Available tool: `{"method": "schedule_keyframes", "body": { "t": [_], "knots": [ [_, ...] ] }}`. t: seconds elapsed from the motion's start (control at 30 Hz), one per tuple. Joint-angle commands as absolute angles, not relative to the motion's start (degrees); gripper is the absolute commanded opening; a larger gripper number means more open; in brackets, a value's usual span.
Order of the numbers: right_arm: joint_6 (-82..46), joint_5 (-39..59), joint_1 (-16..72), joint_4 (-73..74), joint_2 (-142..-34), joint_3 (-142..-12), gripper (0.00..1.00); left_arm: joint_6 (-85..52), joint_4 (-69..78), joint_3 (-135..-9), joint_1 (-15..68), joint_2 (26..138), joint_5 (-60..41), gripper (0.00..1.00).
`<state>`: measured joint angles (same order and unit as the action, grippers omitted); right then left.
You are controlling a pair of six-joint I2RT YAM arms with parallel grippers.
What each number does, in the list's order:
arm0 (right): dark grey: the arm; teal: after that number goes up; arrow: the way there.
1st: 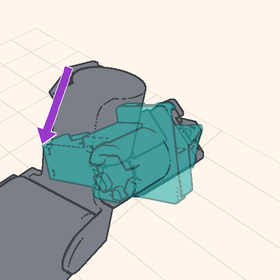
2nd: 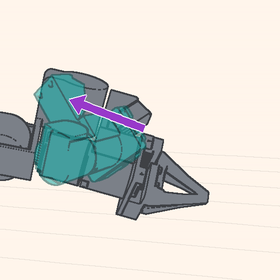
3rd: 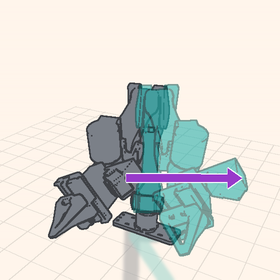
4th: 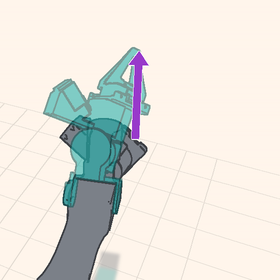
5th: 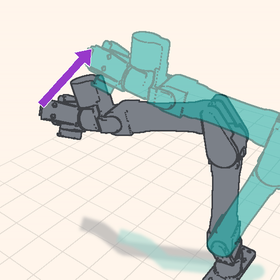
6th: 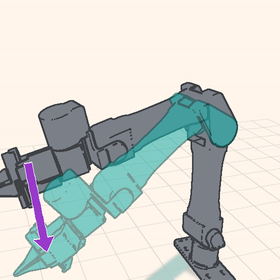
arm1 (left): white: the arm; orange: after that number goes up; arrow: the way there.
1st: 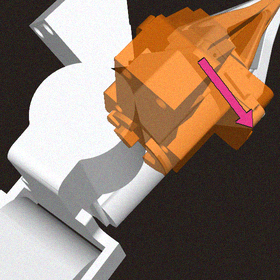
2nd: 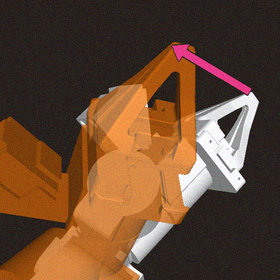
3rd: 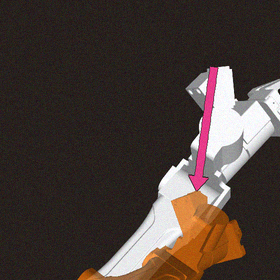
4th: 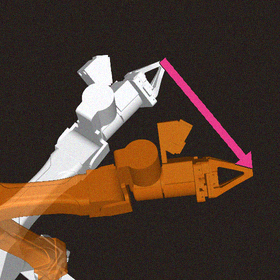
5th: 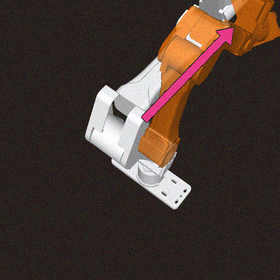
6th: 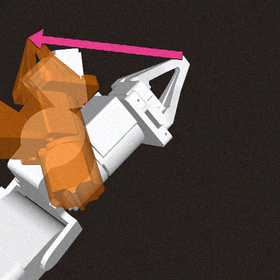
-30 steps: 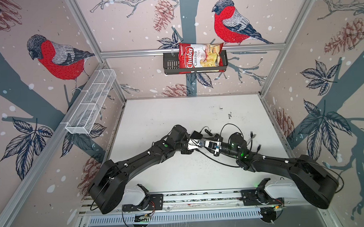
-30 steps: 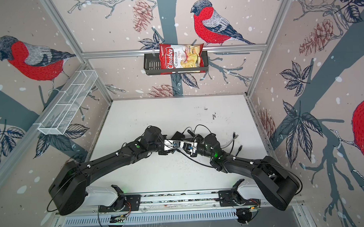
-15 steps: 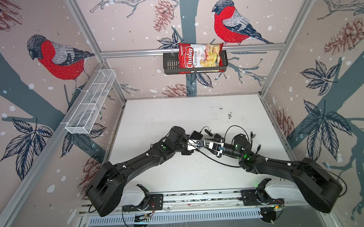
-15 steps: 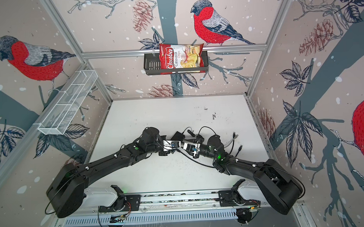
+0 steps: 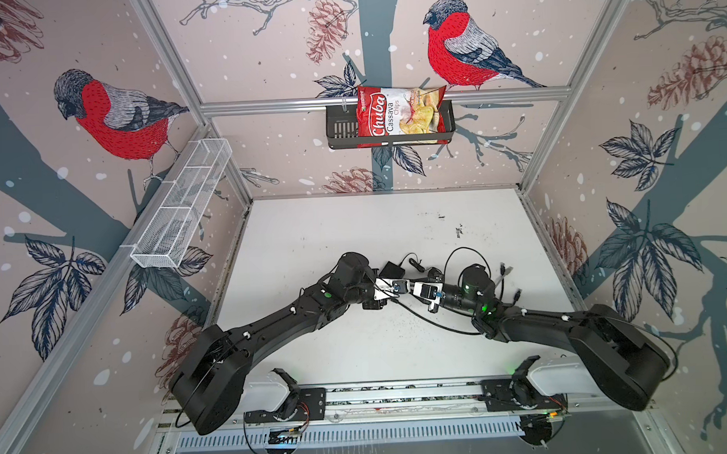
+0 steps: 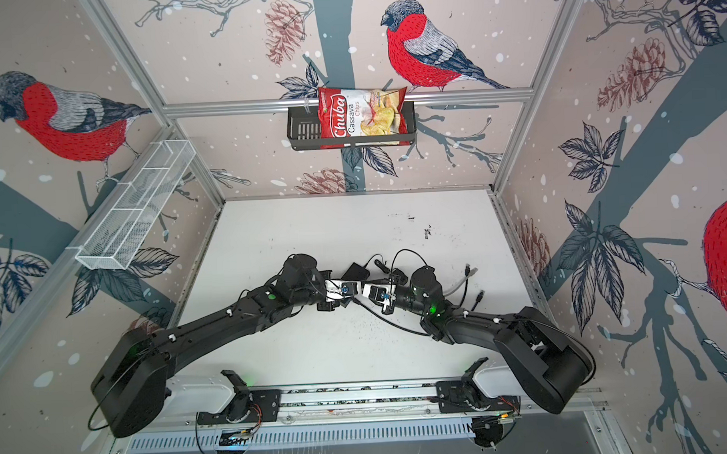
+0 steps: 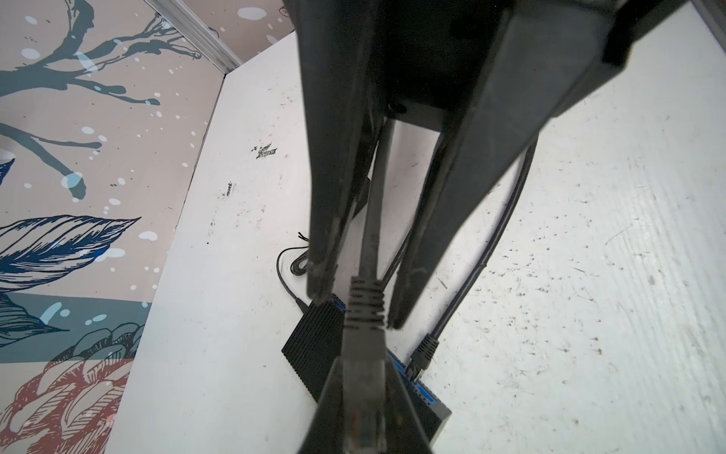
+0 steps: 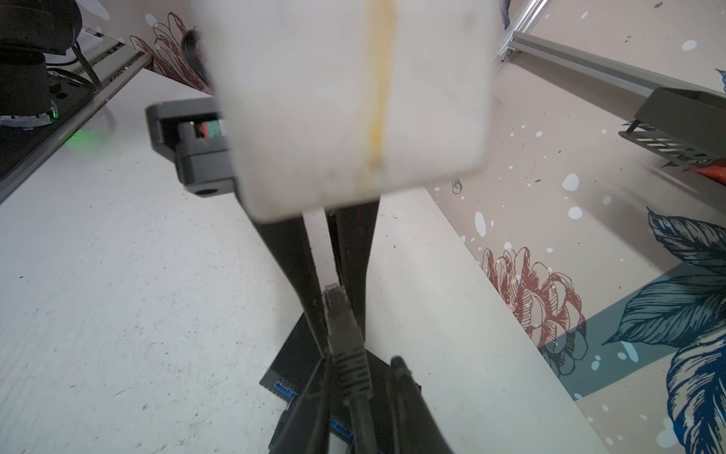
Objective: Insert the plug into the switch port
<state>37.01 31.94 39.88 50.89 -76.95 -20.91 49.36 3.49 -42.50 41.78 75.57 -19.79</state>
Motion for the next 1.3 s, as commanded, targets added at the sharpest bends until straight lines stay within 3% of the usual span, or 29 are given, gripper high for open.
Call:
{"method": "schedule_keyframes", "body": {
  "t": [0.0,0.47,0.5,0.57,0.87,1.0,1.27],
  "knots": [
    [35.9,33.7,40.1,52.5,-77.3,-21.5,0.23,48.6,5.2,-42.7,41.7,75.1,-21.1,0.02],
    [37.3,34.4,40.5,49.0,-78.0,-23.3,0.04,48.7,5.8,-42.4,41.7,74.7,-20.5,0.03],
    [37.3,34.1,40.5,48.8,-78.0,-23.2,0.04,48.1,6.3,-42.3,41.7,74.7,-19.9,0.07],
    [37.1,33.2,40.5,48.4,-77.8,-23.0,0.04,46.5,7.9,-41.6,41.7,74.4,-18.5,0.3],
    [34.4,24.0,38.6,39.5,-74.7,-22.2,0.02,38.4,10.3,-40.3,37.0,73.3,-23.1,0.83],
    [31.8,18.9,38.1,35.2,-73.6,-22.1,0.02,33.3,12.5,-40.3,35.3,73.6,-22.3,0.88],
    [28.5,10.8,37.8,25.5,-74.5,-26.9,0.01,22.9,7.0,-48.9,34.3,82.3,-14.4,0.88]
  ]
}}
